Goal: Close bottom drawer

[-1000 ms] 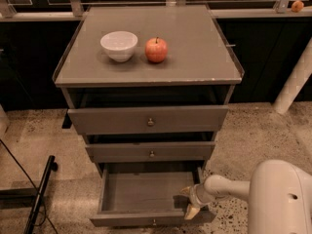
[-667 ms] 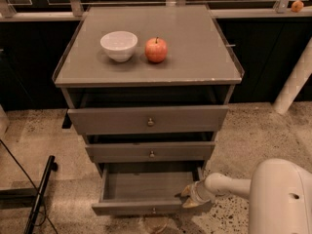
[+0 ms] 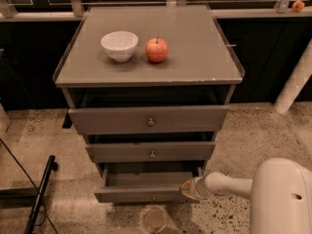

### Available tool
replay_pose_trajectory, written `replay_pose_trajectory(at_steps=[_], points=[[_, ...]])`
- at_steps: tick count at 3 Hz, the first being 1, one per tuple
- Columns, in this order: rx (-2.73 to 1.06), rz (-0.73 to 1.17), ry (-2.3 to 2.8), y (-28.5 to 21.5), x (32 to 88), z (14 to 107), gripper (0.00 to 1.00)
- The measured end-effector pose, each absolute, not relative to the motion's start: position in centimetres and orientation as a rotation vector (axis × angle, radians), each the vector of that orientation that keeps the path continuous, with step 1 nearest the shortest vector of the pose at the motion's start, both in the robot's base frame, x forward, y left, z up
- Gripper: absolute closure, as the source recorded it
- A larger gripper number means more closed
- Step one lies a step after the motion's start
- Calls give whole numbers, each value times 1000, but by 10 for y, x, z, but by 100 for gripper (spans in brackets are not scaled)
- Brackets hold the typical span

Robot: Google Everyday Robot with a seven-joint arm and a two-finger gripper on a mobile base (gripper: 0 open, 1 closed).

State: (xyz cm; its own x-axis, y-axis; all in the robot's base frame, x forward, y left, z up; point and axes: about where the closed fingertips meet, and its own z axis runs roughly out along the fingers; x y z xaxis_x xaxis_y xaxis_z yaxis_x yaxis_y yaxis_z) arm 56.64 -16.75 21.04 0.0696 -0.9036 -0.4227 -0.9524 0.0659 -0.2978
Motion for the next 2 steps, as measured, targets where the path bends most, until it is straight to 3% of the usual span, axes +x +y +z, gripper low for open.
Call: replay_pose_trajectory(at_steps=[2], points=[[-1722, 70, 1871, -176, 573, 215, 100]])
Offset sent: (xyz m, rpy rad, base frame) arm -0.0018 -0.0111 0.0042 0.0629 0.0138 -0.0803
